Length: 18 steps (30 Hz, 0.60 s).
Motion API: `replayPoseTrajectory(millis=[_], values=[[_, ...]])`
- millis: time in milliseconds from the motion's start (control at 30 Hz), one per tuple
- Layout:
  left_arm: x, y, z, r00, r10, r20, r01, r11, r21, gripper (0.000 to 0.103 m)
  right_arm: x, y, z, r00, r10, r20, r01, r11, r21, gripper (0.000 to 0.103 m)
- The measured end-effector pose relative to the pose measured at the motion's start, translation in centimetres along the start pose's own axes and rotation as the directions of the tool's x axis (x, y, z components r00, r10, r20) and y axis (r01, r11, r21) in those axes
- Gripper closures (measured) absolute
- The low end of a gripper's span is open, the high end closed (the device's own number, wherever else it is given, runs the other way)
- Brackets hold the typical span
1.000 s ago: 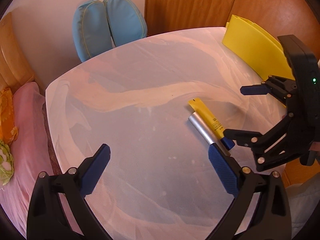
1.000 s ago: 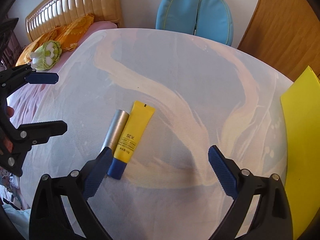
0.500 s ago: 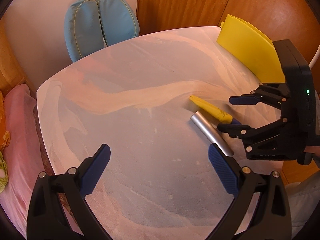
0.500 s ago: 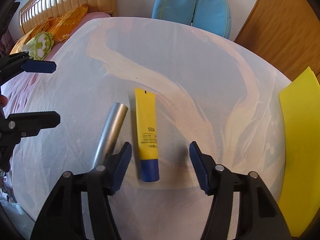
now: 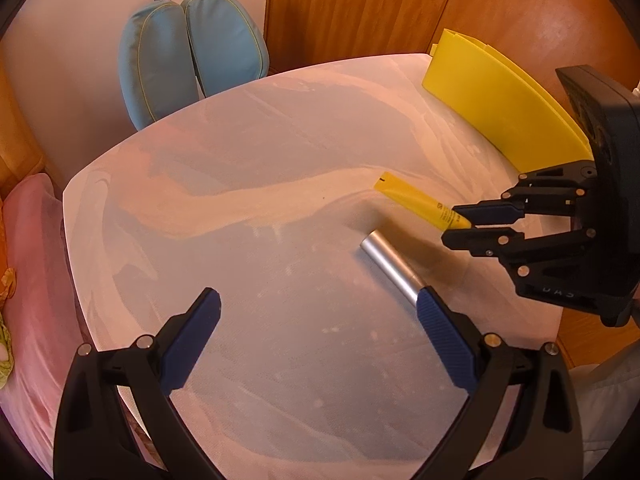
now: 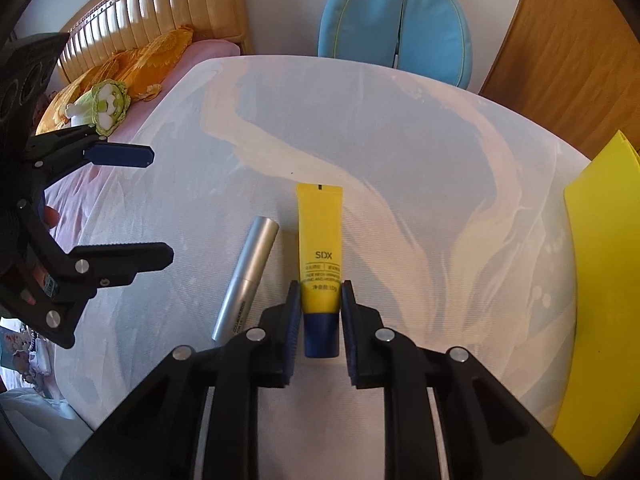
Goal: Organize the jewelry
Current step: 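Carry the yellow tube with the right gripper over the yellow bin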
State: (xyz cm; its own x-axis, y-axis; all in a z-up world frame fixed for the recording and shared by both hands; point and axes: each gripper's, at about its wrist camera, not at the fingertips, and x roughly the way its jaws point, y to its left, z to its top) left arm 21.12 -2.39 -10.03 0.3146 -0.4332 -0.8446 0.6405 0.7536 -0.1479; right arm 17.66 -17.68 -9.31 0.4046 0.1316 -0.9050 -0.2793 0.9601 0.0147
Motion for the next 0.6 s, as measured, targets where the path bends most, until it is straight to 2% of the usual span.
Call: replayPoseTrajectory(millis=[300,600], values=[[0.2,-4.1,1.3,1.000,-0.017,0.009,0.017,0.998,0.067,0.007,-2.5,-2.1,-2.3,0.999,-0.010,0.034,0.009,1.000,0.023,0.082],[-0.3,-10.3,3.9,0.999,0.032,0.013,-0.034,0.992,0.125,0.007,-7.4,-6.4,-6.0,0.992,0.008,0.130,-0.011,1.000,0.026,0.082]])
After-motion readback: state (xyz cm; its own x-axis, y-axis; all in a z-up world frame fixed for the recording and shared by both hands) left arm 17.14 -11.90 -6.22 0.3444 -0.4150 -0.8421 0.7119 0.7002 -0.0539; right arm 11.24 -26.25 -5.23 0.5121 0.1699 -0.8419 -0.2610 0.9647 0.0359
